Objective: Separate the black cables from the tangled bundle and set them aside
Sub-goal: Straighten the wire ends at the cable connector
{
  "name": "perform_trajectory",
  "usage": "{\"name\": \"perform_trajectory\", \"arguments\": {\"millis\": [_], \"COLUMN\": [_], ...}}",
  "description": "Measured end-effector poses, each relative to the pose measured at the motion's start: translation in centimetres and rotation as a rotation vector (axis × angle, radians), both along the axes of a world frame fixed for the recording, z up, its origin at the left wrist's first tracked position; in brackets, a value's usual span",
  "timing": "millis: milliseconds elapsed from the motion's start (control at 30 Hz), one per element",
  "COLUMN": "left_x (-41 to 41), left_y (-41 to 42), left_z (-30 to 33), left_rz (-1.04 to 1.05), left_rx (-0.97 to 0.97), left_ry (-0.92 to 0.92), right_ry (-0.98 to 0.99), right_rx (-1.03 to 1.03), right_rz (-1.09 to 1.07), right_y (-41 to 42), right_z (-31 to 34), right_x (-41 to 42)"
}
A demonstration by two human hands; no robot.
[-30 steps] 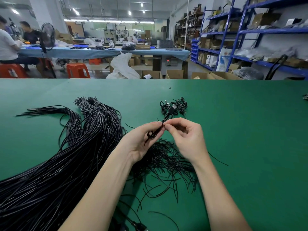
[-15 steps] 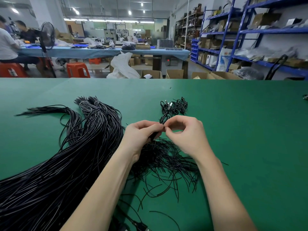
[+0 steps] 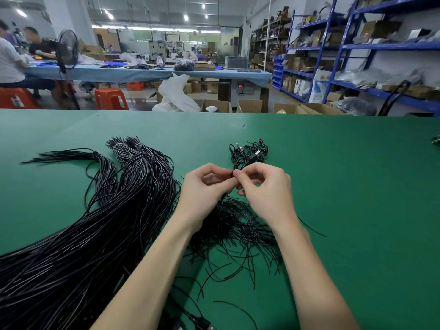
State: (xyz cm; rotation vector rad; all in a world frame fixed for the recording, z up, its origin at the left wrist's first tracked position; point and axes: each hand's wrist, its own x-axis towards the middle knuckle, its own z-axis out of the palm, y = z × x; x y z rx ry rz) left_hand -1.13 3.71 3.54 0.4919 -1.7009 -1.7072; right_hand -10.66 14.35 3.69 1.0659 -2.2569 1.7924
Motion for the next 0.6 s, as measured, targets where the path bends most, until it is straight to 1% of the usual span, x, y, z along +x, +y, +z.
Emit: {"name": "perform_trajectory", "arguments": {"millis": [67,167,267,333,400,533,600], "left_x": [0.3,0.6,1.0,1.4,1.6,1.8,2.1], "left_y": [-0.4,-0.8,-1.0,-1.3,-1.5,-2.0,-2.4], "left_z": [0.4,1.0,1.2,1.3,1.2,1.0,1.2], "left_rz": [-0.102,-0.267,-0.318,-0.358,-0.407,-0.485,-0.494], "left_rx": [0.118,0.374,0.674,0.794,0.791,0.572,0.497], "left_ry": [-0.02,-0.053,-0.04,-0.048,-0.09,-0.201,-0.259], "right_ry": [0.061,0.114,0.209,0.246,0.267,0.293,0.332], "right_rx": [0.0,-0.024,-0.071,-0.084,-0.069,0.018,0.062], "right_rz": [0.023,0.118,0.177,0.208,0.226,0.249,0.236], "right_y": [0.3,0.7,0.7,0.7,0.7,1.1,1.1], "right_z": [-0.2,-0.7,-0.7,-0.6,-0.5,-0.2,-0.2], "right_x": [-0.2,-0.3,-0.1,0.1,-0.1,-0.6,-0.7]}}
